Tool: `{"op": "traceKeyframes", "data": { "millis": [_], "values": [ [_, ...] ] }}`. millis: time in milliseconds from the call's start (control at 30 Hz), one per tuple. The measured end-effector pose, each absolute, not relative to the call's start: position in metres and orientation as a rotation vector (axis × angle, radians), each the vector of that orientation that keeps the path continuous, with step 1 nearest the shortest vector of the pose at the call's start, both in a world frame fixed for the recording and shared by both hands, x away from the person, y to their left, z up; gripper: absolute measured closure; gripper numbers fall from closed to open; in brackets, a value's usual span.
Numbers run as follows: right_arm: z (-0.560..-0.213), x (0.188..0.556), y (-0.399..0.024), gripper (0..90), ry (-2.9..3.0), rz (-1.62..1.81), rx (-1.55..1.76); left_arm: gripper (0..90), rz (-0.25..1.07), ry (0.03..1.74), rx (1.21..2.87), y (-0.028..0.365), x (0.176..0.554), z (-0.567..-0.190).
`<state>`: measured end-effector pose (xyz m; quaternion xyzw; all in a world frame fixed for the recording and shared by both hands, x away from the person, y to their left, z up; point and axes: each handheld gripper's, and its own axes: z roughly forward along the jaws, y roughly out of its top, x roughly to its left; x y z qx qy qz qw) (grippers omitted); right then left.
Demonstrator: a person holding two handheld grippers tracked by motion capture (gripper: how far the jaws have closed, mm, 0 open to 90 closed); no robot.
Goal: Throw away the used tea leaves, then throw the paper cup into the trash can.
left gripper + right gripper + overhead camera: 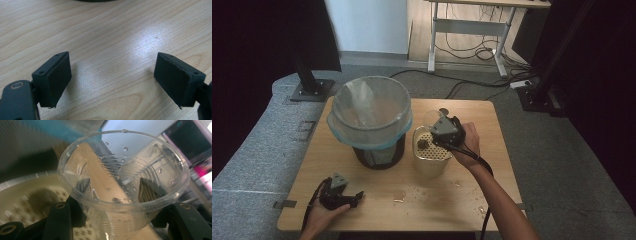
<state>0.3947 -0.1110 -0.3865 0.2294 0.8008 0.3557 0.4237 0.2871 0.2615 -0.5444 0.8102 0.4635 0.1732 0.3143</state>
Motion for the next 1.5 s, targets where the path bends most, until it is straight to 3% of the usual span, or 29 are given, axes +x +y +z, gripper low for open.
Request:
{"op": "traceKeyframes", "data": {
  "millis": [333, 700, 1133, 1500],
  "values": [
    [-0.392, 0.399, -0.138, 43.5, 1.957, 1.477, 1.026, 13.9, 0.46, 1.221, 2.132, 0.262, 0.287, -0.545],
    [-0.385, 0.399, -0.146, 43.2, 1.922, 1.565, 1.084, 13.8, 0.463, 1.223, 2.13, 0.261, 0.287, -0.545],
    [-0.327, 0.39, -0.134, 42.8, 1.852, 1.662, 0.993, 13.6, 0.464, 1.23, 2.128, 0.261, 0.287, -0.545],
    [-0.27, 0.402, -0.078, 42.3, 1.865, 1.69, 0.869, 13.6, 0.463, 1.231, 2.126, 0.261, 0.287, -0.545]
  ]
}}
